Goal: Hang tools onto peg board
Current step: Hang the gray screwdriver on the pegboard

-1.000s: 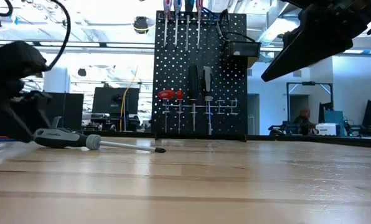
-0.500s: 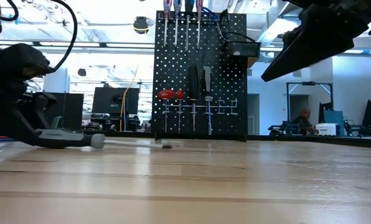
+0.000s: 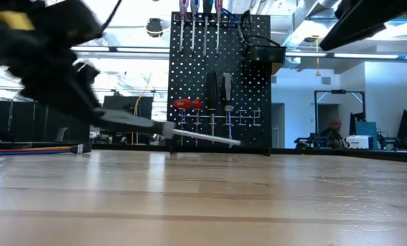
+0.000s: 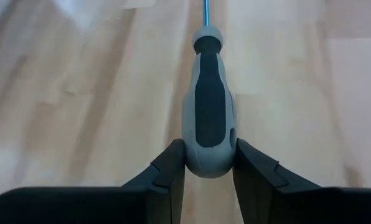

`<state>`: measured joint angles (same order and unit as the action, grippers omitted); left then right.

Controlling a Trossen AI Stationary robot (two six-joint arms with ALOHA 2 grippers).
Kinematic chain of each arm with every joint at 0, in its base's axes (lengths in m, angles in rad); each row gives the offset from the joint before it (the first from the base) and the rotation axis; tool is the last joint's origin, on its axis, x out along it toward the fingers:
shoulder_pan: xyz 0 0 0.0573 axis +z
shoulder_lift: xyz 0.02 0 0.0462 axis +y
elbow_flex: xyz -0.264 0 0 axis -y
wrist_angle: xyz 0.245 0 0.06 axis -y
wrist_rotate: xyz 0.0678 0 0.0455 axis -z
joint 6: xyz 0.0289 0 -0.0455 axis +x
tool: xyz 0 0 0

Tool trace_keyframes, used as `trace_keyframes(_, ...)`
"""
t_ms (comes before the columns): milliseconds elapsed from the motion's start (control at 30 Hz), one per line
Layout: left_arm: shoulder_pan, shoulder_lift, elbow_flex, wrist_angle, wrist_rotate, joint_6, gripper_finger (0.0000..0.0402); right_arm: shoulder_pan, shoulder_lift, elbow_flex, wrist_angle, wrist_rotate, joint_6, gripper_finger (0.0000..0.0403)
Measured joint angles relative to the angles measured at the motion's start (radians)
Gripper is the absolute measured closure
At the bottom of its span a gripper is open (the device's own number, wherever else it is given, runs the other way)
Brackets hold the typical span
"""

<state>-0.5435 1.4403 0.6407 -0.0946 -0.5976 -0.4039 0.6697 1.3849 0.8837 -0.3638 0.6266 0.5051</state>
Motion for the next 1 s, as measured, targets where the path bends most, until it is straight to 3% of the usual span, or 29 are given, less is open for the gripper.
trace_keyframes(133,0.044,0.128,0.258,-0.329,-0.009,-0.026,0.0306,-0.031,0.051,0.0,0.065,0.017,-0.052,0.0219)
trace_keyframes(233,0.067,0.239,0.409,-0.483,-0.009,-0.024,0.0306,-0.087,0.135,0.0,0.192,0.01,-0.117,0.0218)
trace_keyframes(400,0.077,0.385,0.569,-0.594,-0.012,0.015,0.0306,-0.217,0.27,0.0,0.407,-0.145,-0.267,0.0184)
trace_keyframes(567,0.076,0.446,0.635,-0.622,-0.011,0.039,0.0307,-0.32,0.369,0.011,0.551,-0.311,-0.381,0.0138)
trace_keyframes(800,0.076,0.443,0.638,-0.605,-0.029,0.043,0.0307,-0.384,0.537,0.168,0.555,-0.382,-0.486,0.0133)
trace_keyframes(1000,0.074,0.442,0.638,-0.603,-0.029,0.035,0.0307,-0.406,0.642,0.294,0.493,-0.372,-0.509,0.0146)
